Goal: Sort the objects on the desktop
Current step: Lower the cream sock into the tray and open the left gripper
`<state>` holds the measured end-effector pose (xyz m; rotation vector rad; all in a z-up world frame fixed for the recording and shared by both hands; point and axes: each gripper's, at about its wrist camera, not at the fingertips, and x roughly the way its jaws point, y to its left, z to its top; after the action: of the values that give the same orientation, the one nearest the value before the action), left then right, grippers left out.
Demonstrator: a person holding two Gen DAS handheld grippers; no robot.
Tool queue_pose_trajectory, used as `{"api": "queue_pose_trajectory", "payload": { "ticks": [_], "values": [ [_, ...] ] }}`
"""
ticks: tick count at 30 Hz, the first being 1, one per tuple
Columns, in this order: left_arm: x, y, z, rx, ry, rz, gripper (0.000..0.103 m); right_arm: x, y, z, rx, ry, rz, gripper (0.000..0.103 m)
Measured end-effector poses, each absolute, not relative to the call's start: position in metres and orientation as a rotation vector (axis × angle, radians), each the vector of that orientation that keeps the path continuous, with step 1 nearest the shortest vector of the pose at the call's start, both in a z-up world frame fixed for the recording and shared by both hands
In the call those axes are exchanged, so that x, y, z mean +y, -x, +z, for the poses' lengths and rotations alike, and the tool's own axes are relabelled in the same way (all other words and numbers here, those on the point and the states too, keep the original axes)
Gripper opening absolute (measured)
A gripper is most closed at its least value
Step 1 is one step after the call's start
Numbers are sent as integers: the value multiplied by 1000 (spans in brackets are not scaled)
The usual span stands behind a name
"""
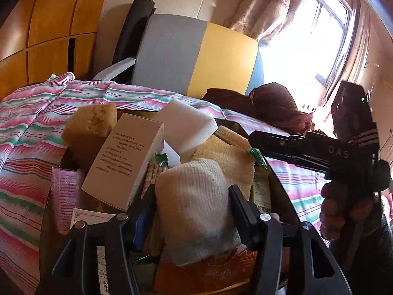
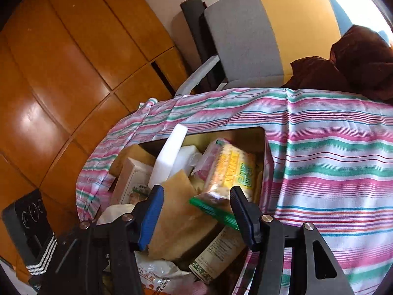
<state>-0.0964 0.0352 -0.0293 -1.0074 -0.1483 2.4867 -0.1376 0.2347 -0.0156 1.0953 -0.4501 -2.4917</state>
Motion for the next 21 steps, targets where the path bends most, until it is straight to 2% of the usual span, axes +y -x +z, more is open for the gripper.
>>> {"api": "queue_pose_trajectory", "payload": {
  "ticks": [11, 21],
  "values": [
    [1, 77, -7, -310, 925, 2536, 59, 227, 91, -7, -302, -992, -2525, 58],
    [-36, 46, -13, -226, 964, 2674, 59, 189, 34, -10, -79, -923, -2466, 58]
  ]
}}
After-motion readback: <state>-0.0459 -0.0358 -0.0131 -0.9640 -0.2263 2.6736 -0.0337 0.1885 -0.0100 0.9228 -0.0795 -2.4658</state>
